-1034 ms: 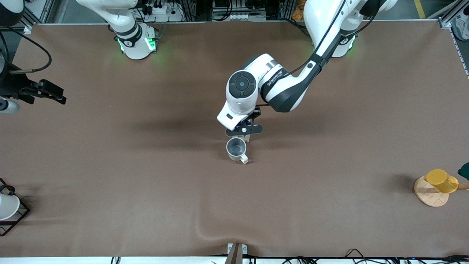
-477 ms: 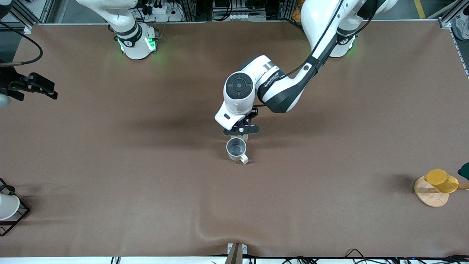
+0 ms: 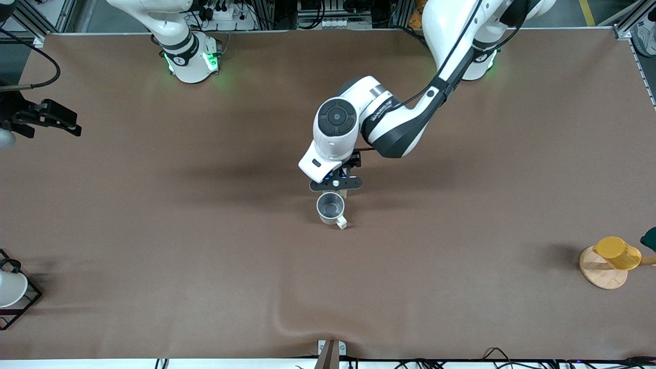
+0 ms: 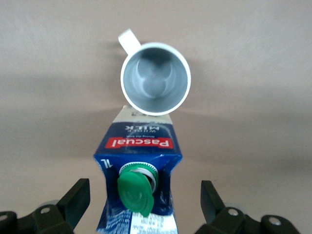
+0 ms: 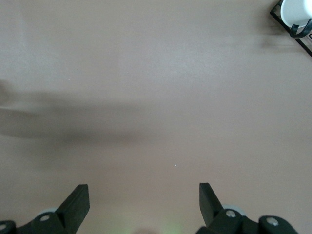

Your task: Place milk next to cup

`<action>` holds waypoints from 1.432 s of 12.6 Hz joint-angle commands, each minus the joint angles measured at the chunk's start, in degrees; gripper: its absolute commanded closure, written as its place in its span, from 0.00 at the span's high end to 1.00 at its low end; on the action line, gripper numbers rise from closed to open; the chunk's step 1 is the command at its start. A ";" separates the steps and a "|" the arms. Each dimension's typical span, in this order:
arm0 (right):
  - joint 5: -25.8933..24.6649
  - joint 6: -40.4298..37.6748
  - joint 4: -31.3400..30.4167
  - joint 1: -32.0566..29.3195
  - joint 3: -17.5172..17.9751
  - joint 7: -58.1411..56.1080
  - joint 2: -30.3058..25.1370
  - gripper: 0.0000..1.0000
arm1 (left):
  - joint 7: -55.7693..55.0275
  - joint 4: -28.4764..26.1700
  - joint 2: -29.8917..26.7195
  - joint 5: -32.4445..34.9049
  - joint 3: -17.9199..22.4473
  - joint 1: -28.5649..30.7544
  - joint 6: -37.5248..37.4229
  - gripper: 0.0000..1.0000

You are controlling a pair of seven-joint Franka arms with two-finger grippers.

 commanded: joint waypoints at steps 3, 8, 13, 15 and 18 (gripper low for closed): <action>0.07 -0.99 0.82 -0.16 0.97 4.75 -0.01 1.00 | 1.02 -0.98 -10.42 -0.83 0.45 4.24 -5.65 1.00; 0.07 -3.00 1.26 -0.34 0.88 4.58 -0.01 1.00 | 1.36 -2.30 -20.71 -0.12 0.81 16.62 -11.02 1.00; 0.07 -3.28 2.23 -0.95 0.53 4.75 -0.01 1.00 | 15.05 -2.56 -26.95 -0.83 0.45 27.88 -19.27 1.00; 0.07 -4.50 2.05 -0.43 0.53 4.75 0.08 1.00 | 20.84 -4.22 -28.97 -1.35 0.19 32.01 -20.34 1.00; 0.07 -4.51 2.05 -0.16 0.44 4.84 0.08 1.00 | 23.69 -8.36 -32.84 -1.62 0.45 33.61 -20.43 1.00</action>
